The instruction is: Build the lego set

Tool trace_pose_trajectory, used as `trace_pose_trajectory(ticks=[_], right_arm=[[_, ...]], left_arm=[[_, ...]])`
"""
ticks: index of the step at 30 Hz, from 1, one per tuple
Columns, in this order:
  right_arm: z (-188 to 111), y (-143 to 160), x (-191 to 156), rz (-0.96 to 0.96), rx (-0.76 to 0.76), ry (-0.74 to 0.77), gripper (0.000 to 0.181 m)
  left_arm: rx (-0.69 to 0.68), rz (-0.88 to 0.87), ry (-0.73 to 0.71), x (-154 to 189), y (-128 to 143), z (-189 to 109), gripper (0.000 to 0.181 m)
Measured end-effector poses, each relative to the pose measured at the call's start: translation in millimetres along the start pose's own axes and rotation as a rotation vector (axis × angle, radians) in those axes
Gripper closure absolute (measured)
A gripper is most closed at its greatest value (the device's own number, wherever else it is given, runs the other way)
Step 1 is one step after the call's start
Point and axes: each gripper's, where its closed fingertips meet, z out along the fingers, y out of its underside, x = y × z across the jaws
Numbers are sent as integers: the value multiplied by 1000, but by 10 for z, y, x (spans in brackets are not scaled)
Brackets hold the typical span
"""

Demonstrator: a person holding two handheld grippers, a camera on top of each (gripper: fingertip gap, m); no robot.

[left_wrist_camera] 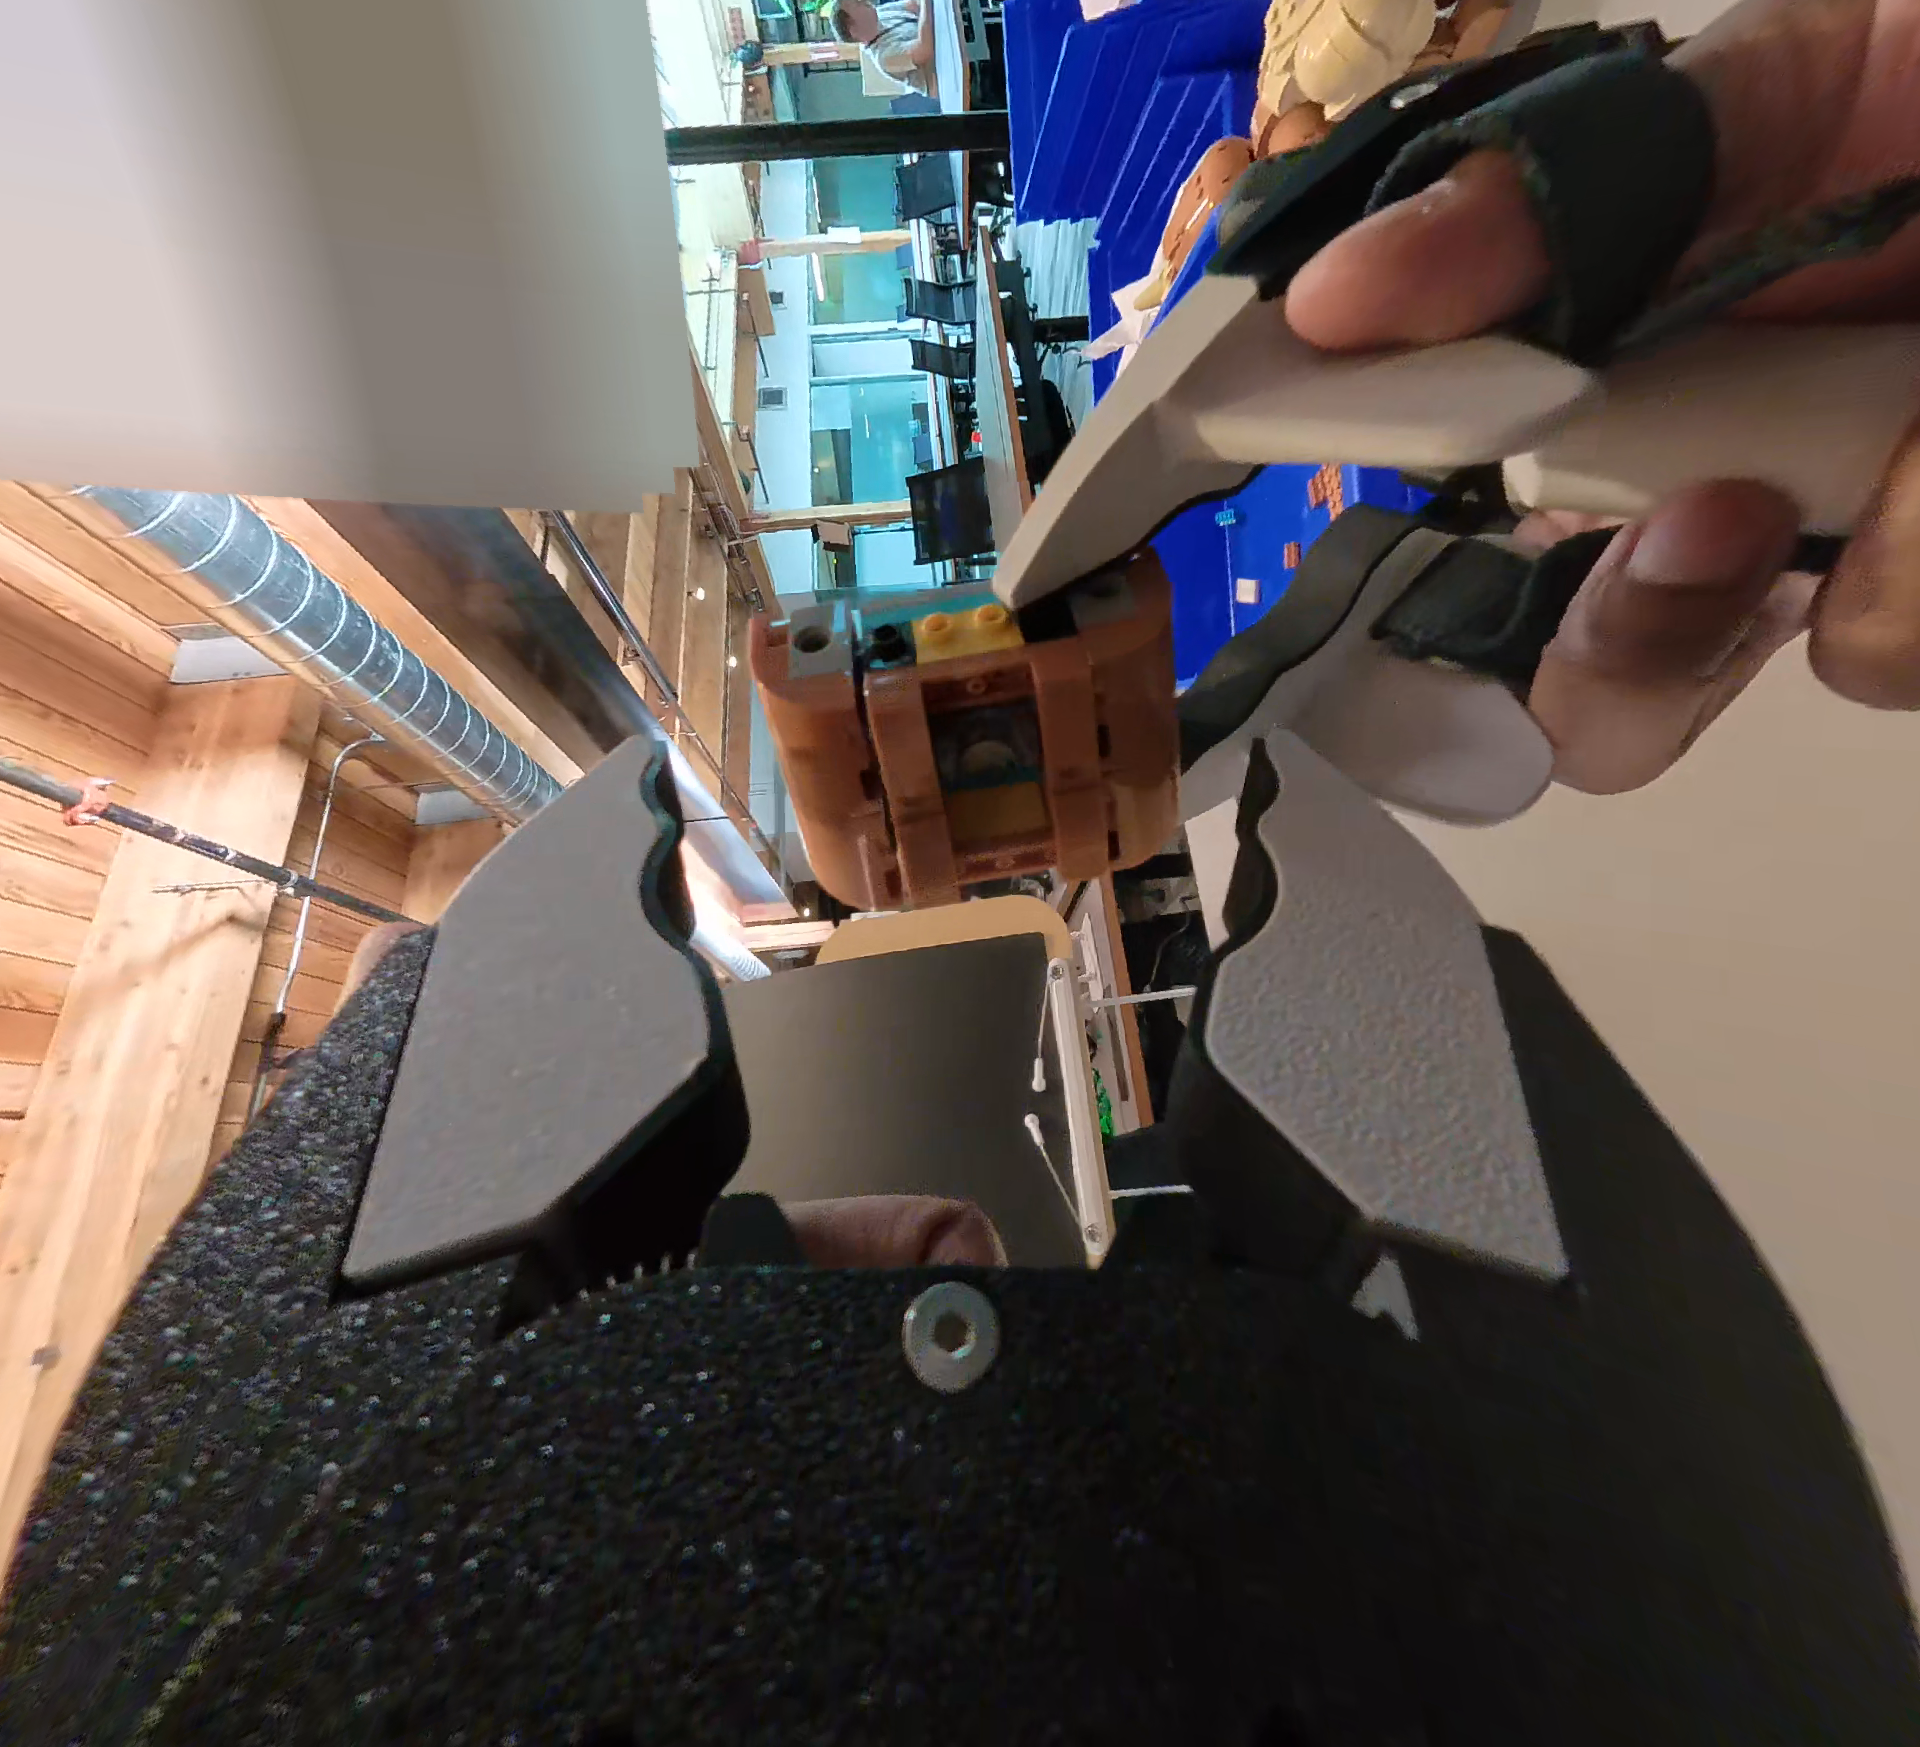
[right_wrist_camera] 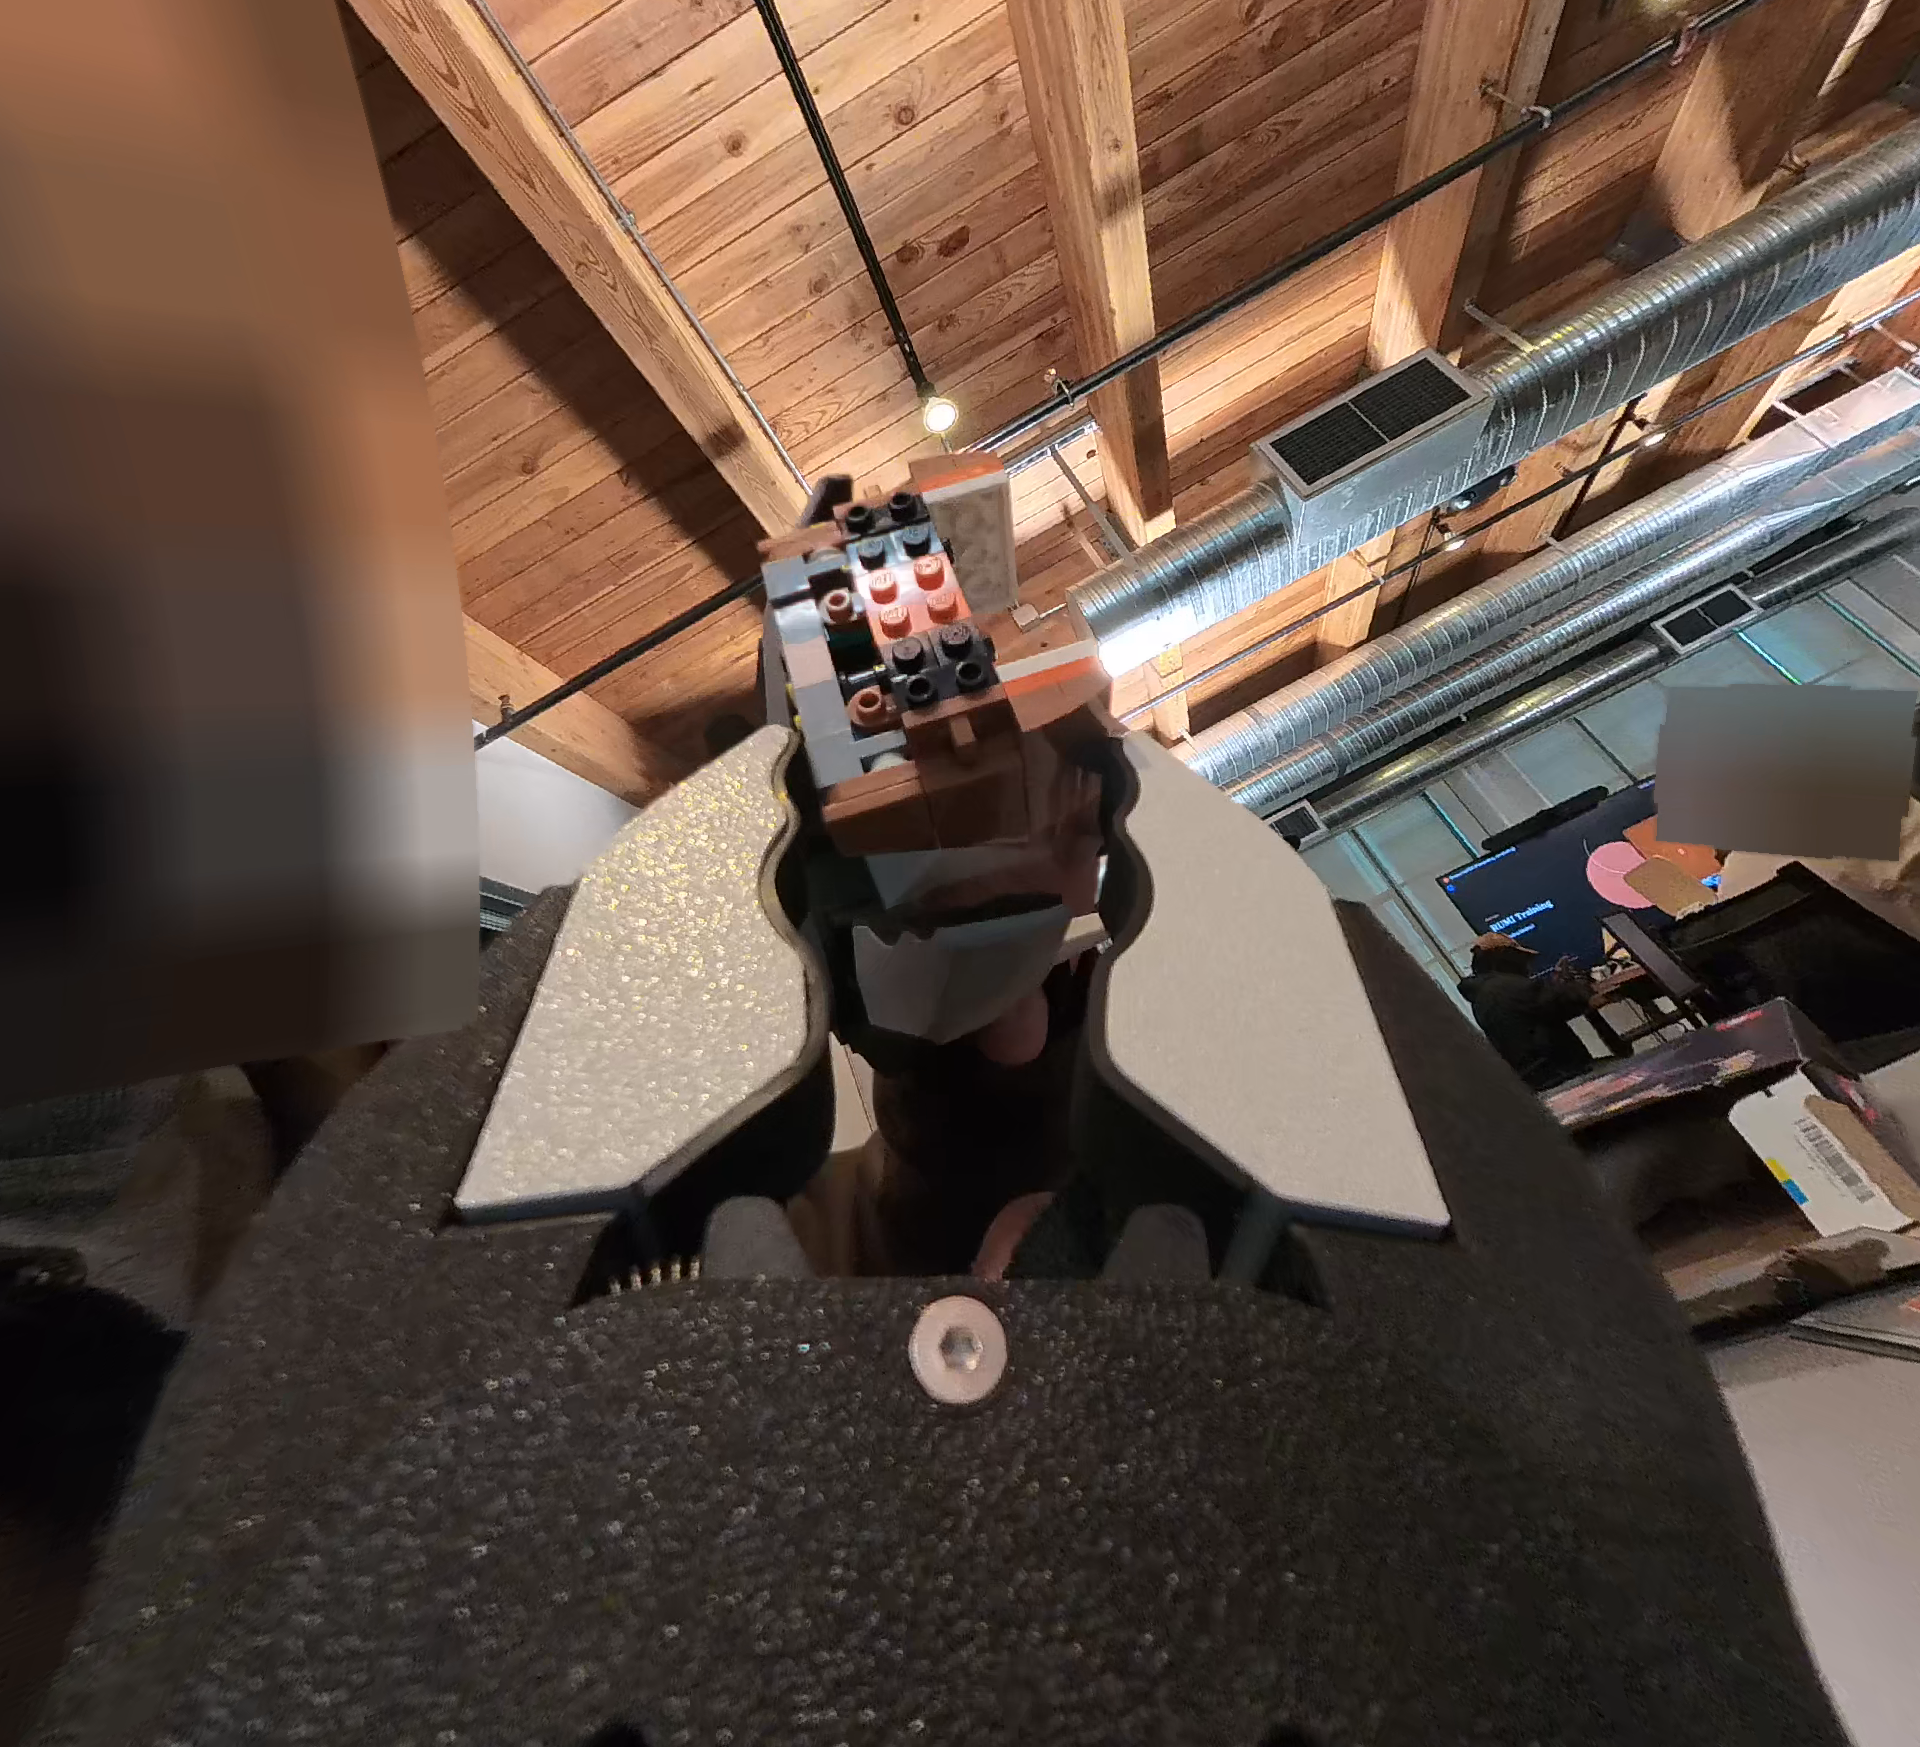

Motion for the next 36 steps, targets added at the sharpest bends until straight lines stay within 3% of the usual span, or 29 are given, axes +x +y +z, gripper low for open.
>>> trace_pose_trajectory(ticks=[17, 24, 36], right_arm=[[3, 41, 11, -20, -37, 11, 127], [12, 81, 14, -37, -60, 19, 127], [-6, 133, 73, -54, -97, 59, 127]], left_arm=[[-26, 89, 43, 23, 39, 107, 81], [-22, 63, 65, 95, 67, 117, 92], [-31, 17, 53, 152, 112, 97, 96]])
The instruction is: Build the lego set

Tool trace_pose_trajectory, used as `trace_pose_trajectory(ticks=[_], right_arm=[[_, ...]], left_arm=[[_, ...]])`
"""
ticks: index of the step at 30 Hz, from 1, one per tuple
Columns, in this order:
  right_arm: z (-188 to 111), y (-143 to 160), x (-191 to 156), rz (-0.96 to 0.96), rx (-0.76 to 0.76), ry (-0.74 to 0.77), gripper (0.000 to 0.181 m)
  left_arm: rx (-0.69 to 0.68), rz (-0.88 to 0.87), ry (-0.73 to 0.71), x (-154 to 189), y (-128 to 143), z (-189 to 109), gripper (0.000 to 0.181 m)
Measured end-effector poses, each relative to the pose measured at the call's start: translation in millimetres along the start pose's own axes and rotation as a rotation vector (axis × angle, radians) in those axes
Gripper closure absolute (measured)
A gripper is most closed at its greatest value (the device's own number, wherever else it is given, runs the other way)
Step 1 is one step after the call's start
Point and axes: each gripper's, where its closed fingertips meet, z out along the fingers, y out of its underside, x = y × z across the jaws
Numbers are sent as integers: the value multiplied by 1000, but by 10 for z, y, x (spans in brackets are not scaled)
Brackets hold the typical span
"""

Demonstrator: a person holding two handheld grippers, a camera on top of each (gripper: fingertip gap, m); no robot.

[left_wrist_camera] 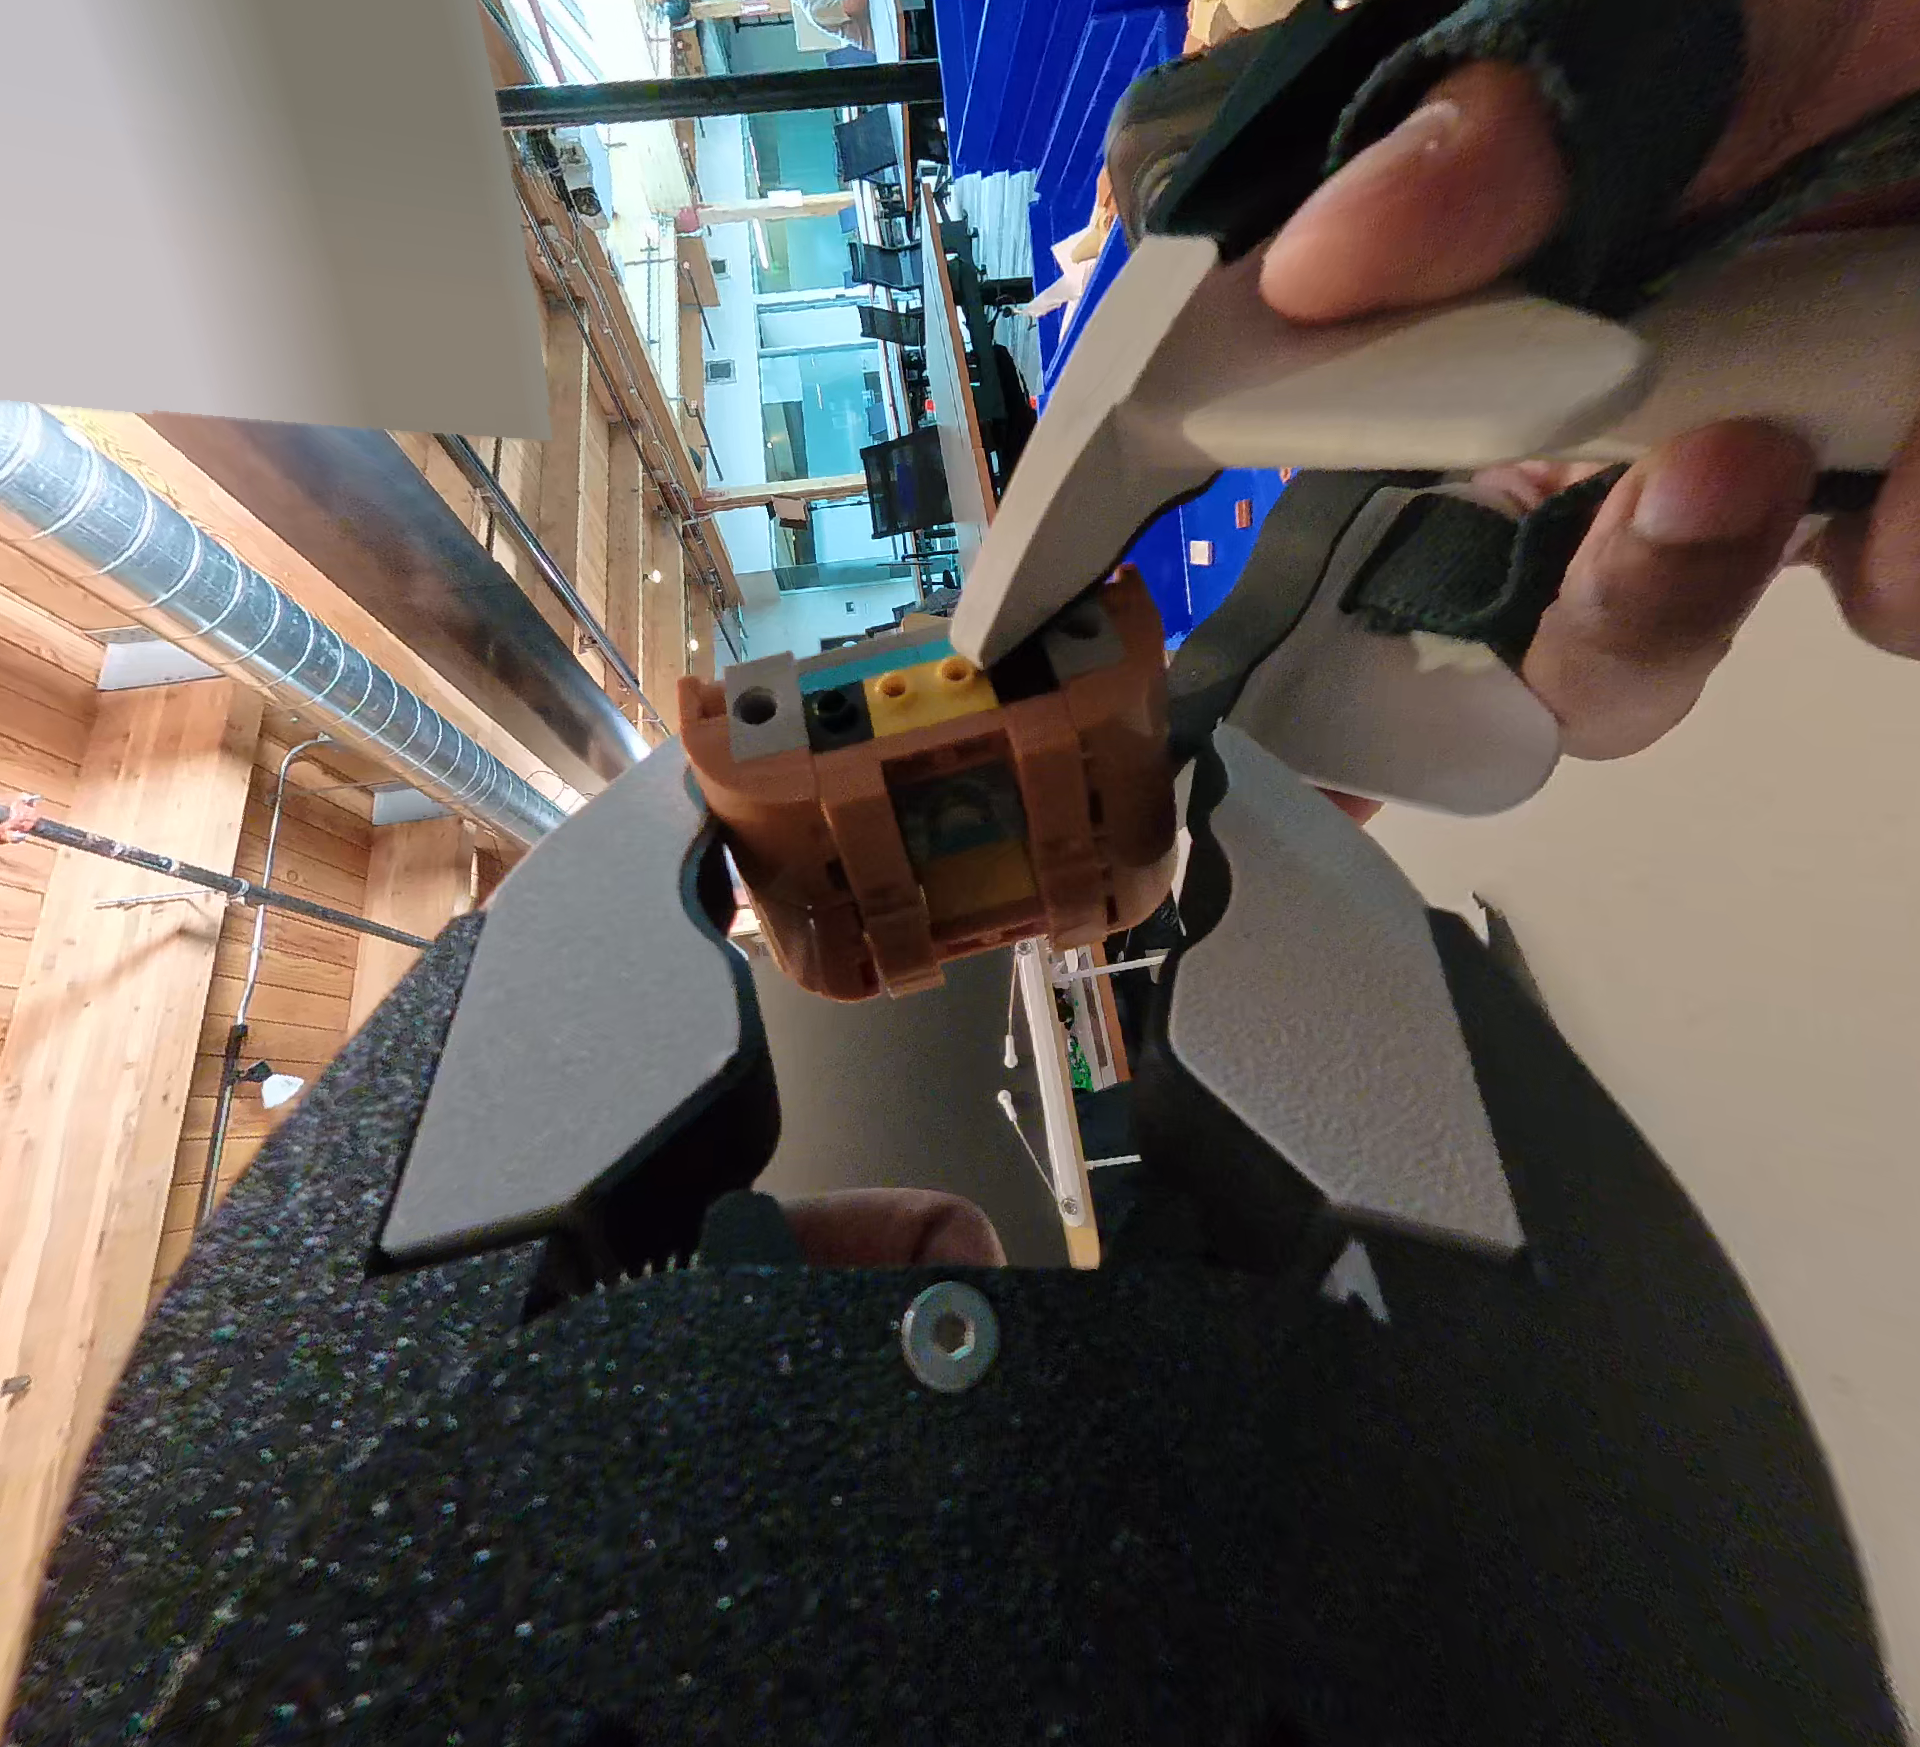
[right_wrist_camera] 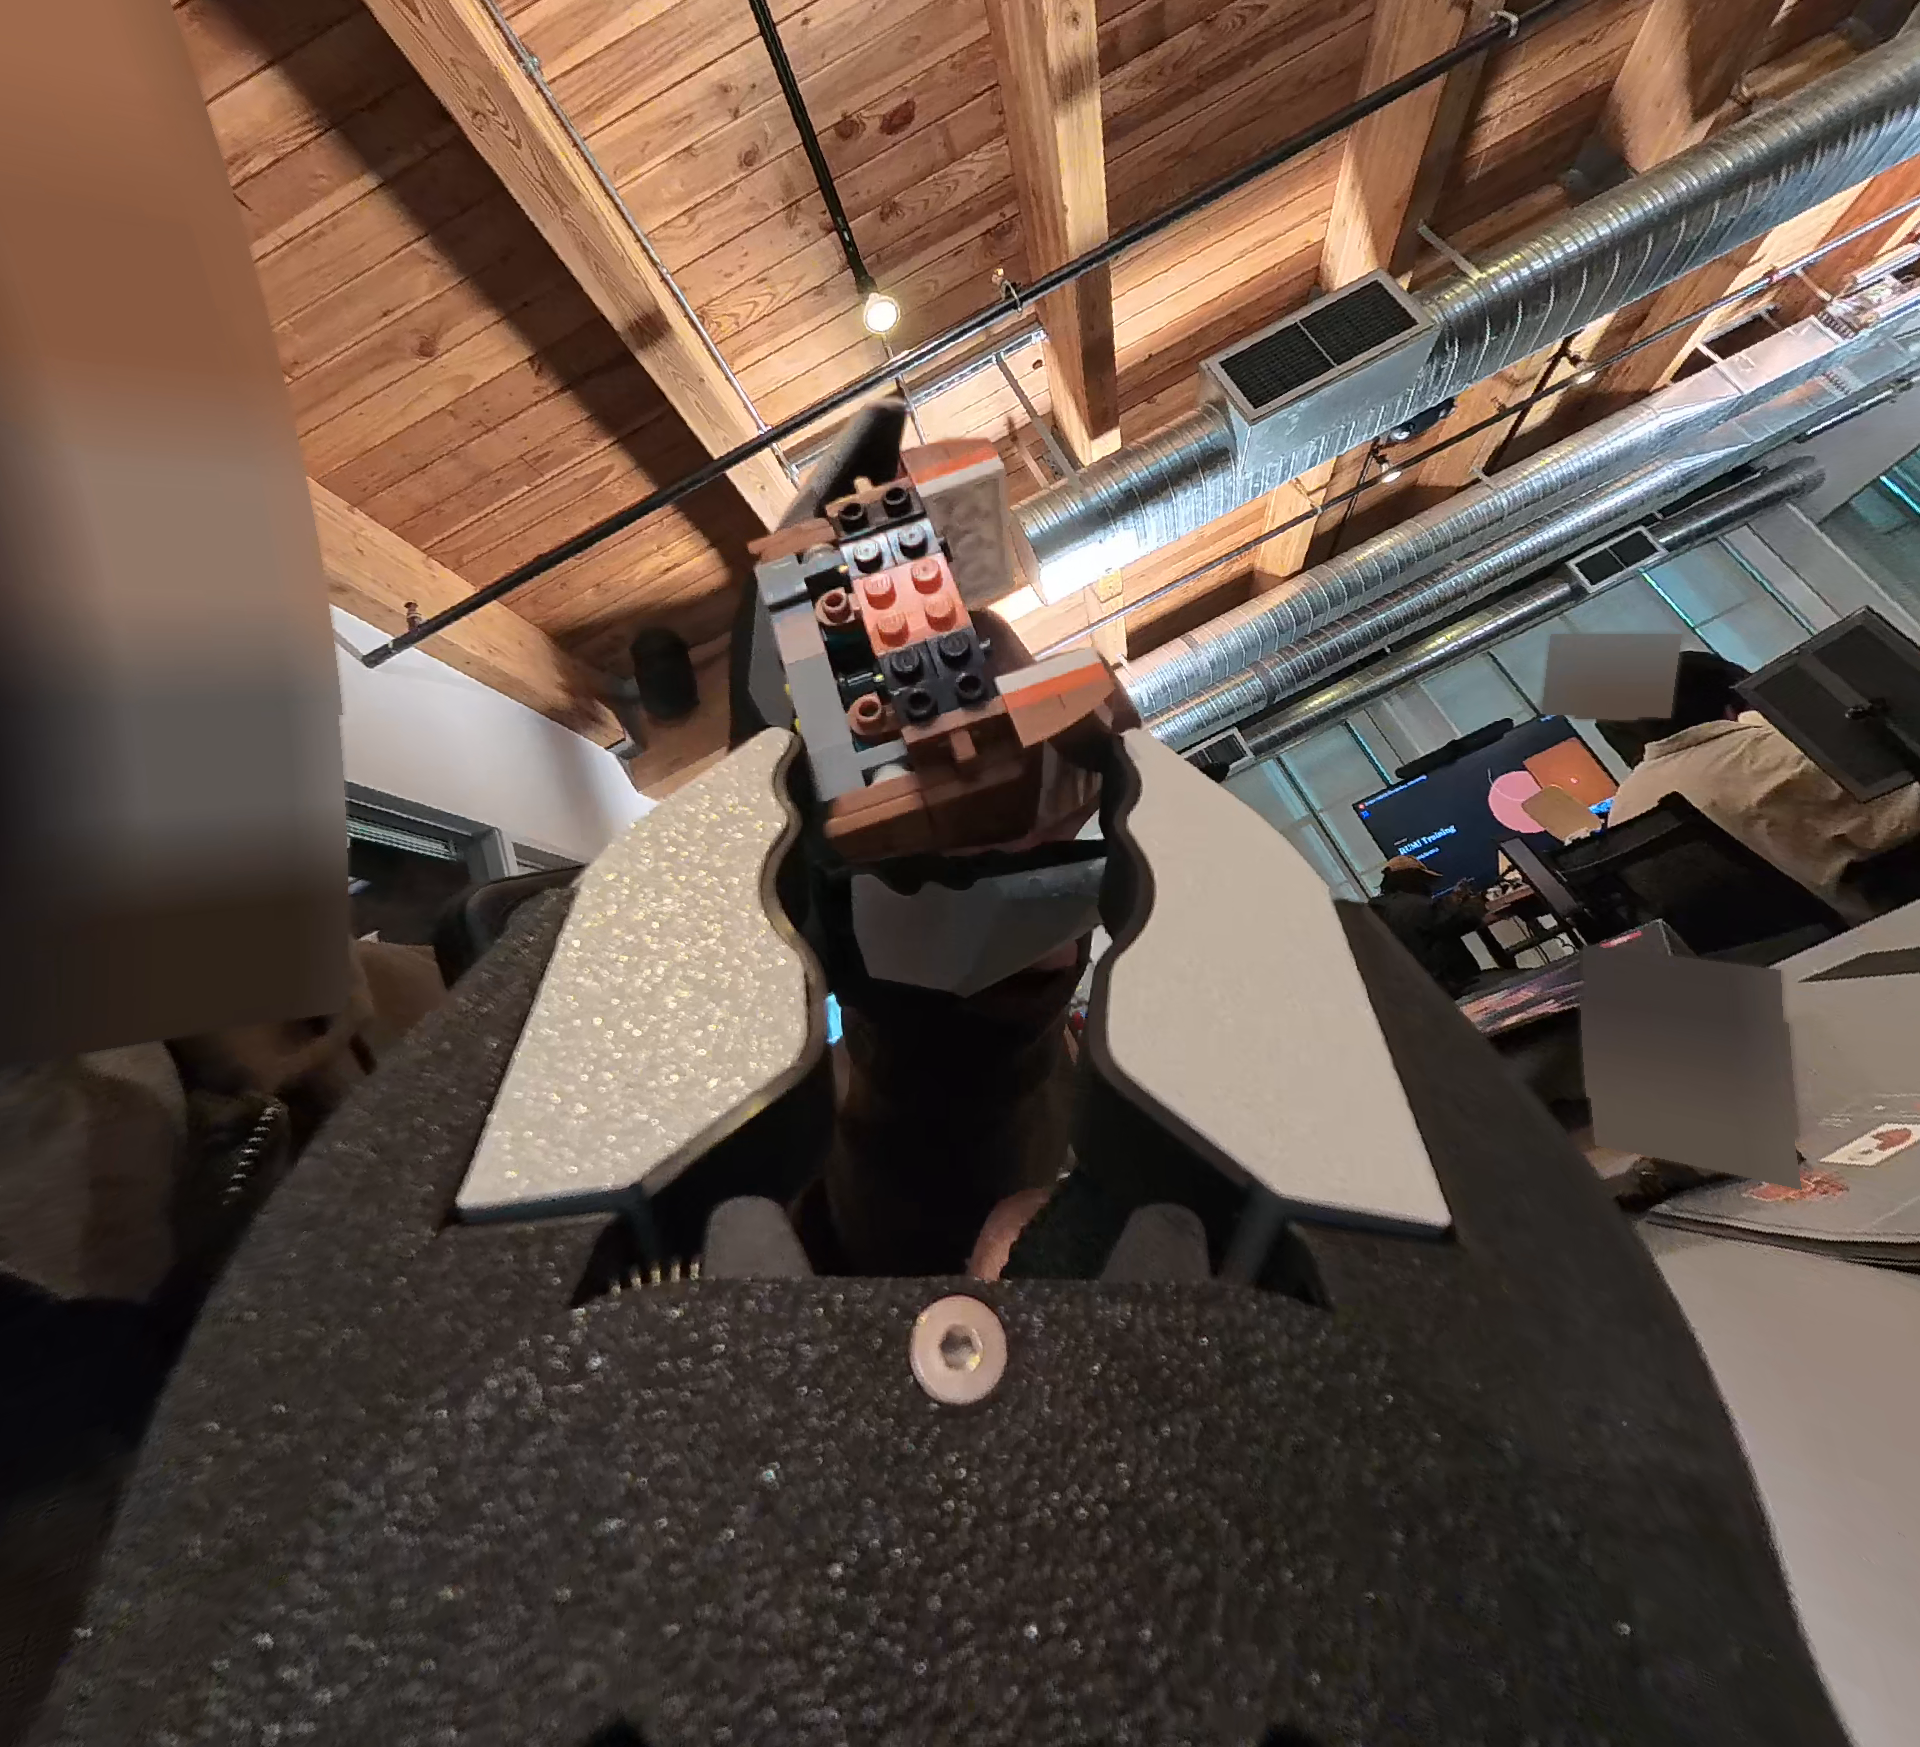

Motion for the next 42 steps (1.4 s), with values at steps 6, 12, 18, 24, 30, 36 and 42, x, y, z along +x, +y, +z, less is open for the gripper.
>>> trace_pose_trajectory(ticks=[6, 12, 18, 24, 30, 36, 42], right_arm=[[2, 28, 11, -5, -16, 6, 127], [-2, 44, 29, 0, -24, 10, 127], [-13, 50, 45, 5, -28, 15, 127], [-22, 62, 68, 9, -34, 24, 127], [-15, 92, 85, 13, -51, 36, 127], [-8, 127, 116, 13, -72, 57, 127], [-5, 155, 138, 15, -86, 72, 127]], left_arm=[[8, -38, 3, 12, 2, -21, 100], [13, -72, -4, 30, 10, -29, 102], [11, -99, -10, 45, 17, -25, 102], [12, -121, -16, 66, 27, -22, 103], [19, -133, -20, 84, 38, -44, 104], [28, -166, -29, 110, 62, -63, 104], [34, -187, -31, 128, 74, -78, 104]])
